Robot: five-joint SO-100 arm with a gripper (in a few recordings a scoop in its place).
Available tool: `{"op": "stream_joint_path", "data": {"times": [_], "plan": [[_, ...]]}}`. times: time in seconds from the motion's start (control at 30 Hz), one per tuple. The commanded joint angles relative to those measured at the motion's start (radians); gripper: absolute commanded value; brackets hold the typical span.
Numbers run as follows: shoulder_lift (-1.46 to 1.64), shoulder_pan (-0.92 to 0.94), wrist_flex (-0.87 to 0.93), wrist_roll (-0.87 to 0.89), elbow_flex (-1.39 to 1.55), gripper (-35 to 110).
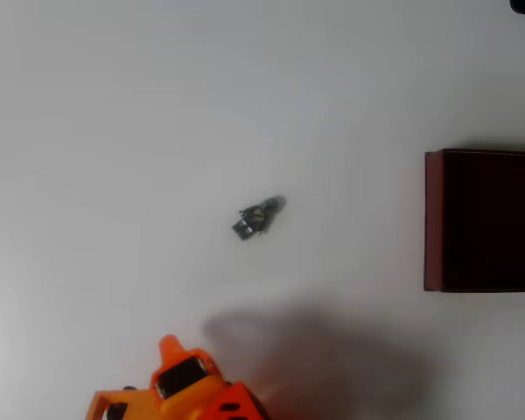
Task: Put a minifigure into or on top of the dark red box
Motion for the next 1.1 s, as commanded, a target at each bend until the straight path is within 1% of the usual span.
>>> {"op": "stream_joint_path", "data": {"times": [0.0, 0.43, 0.53, 0.6, 0.63, 0.67, 0.8, 0.87, 0.9, 0.97, 1.0, 1.03, 1.07], "plan": [[0.012, -0.008, 0.031, -0.009, -0.003, 0], [0.012, -0.005, 0.031, -0.009, -0.003, 0], [0.014, 0.002, 0.005, 0.037, 0.003, 1], [0.011, 0.026, 0.002, 0.106, -0.011, 6], [-0.005, 0.057, 0.02, 0.249, -0.038, 12], [-0.037, 0.121, 0.044, 0.428, -0.077, 13], [-0.041, 0.238, 0.031, 0.749, -0.169, 7], [-0.041, 0.304, 0.021, 0.966, -0.175, 4], [-0.041, 0.318, -0.018, 1.048, -0.16, 1], [-0.048, 0.321, -0.028, 1.307, -0.126, 1], [-0.052, 0.296, 0.017, 1.516, -0.106, 5], [-0.041, 0.264, 0.041, 1.68, -0.086, 7], [-0.041, 0.25, 0.037, 1.778, -0.072, 6]]}}
